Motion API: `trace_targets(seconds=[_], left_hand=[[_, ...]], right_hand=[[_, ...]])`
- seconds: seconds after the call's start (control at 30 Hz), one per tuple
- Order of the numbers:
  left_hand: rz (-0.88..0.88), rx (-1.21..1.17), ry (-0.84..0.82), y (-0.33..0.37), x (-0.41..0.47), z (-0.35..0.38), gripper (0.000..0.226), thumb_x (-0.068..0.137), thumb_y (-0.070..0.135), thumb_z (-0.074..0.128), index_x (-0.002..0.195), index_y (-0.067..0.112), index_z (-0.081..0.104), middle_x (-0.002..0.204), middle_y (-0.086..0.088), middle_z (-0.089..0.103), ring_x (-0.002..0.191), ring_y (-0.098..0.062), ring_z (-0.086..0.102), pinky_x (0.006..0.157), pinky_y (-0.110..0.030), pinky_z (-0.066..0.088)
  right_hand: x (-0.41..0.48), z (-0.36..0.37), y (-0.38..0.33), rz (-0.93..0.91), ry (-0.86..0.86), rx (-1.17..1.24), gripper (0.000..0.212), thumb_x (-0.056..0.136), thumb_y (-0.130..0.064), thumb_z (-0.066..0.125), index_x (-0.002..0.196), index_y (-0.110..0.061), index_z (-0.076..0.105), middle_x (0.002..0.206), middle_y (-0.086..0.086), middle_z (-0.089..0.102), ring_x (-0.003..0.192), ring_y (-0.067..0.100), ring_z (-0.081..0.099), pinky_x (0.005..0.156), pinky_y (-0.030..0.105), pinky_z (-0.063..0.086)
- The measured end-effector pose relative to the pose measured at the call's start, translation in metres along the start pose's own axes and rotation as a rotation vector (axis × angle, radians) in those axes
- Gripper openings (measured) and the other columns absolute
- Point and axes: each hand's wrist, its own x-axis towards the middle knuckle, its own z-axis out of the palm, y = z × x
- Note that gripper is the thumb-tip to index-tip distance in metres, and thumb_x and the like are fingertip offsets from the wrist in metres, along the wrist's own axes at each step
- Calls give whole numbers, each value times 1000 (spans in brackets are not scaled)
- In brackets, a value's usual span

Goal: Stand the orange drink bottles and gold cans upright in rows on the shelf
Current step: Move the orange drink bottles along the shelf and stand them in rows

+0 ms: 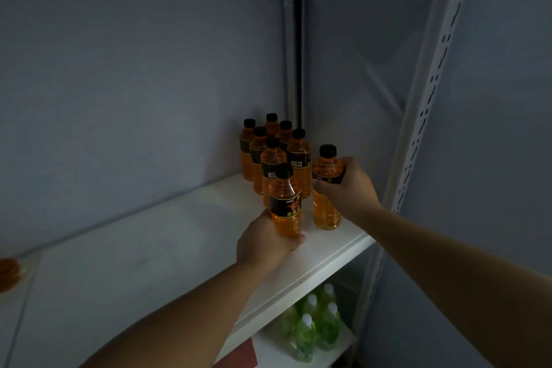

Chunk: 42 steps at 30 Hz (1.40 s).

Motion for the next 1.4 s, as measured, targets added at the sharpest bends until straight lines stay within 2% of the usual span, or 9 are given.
trace_targets(seconds=[0.07, 0.37, 0.7, 0.83, 0.93, 1.07, 1.13, 1.2, 1.4], left_hand=[[-8, -21, -14, 0, 5, 6, 57, 63, 64, 80, 108, 36, 60, 96, 15, 70, 90, -12, 68, 81, -37, 57], [-2, -19, -6, 7, 30, 24, 38, 75, 58, 77, 101, 39, 56, 98, 14, 70, 95, -14, 67, 85, -39, 56], [-10, -20, 30, 13, 41, 35, 56, 70, 71, 72, 114, 41, 56, 108, 13, 72, 101, -17, 68, 89, -42, 56], [-18, -66, 28, 13, 42, 37, 64, 68, 64, 80, 120, 39, 52, 111, 12, 69, 106, -19, 67, 91, -42, 55], [-29, -105, 13, 13, 43, 36, 64, 64, 65, 82, 114, 37, 55, 107, 14, 70, 100, -14, 68, 90, -42, 57], [-57, -80, 13, 6, 36, 33, 58, 63, 73, 76, 104, 34, 64, 97, 15, 72, 92, -7, 68, 86, -42, 57], [-107, -32, 56, 1, 28, 30, 75, 55, 82, 69, 110, 33, 57, 102, 20, 64, 94, -5, 63, 82, -33, 53], [-151, 24, 89, -5, 19, 26, 90, 57, 79, 70, 127, 26, 51, 114, 13, 56, 104, -11, 59, 83, -30, 48], [-263, 103, 174, -33, -22, 0, 74, 74, 63, 75, 133, 25, 51, 124, 6, 56, 112, -16, 56, 87, -30, 46]], right_hand=[[6, 3, 4, -1, -21, 11, 49, 82, -38, 81, 113, -33, 44, 97, -14, 58, 86, 6, 58, 66, 22, 47], [39, 14, 29, -13, -144, 65, 53, 85, -35, 80, 122, -27, 44, 103, -17, 58, 98, 11, 61, 82, 30, 51], [54, 11, 42, -24, -240, 121, 57, 70, -56, 80, 113, -46, 44, 92, -32, 63, 82, -17, 60, 70, 15, 40], [58, 12, 43, -30, -274, 114, 60, 76, -40, 86, 120, -37, 45, 99, -25, 60, 88, -5, 57, 87, 32, 47], [60, 3, 33, -75, -267, 96, 65, 76, -43, 85, 125, -32, 45, 109, -17, 62, 101, 8, 63, 90, 35, 51], [62, -15, 12, -194, -202, -35, 87, 82, -55, 75, 150, -22, 33, 146, -1, 47, 127, 18, 52, 95, 31, 46], [59, -22, -1, -333, -128, -122, 79, 86, -55, 70, 149, -20, 36, 145, 1, 45, 131, 17, 45, 97, 31, 43], [52, -25, -21, -524, -53, -151, 65, 90, -49, 66, 142, -18, 43, 137, 2, 49, 128, 15, 41, 101, 31, 40], [11, 16, -80, -941, -190, -173, 56, 90, -35, 66, 136, -7, 52, 133, 11, 55, 125, 25, 45, 104, 32, 33]])
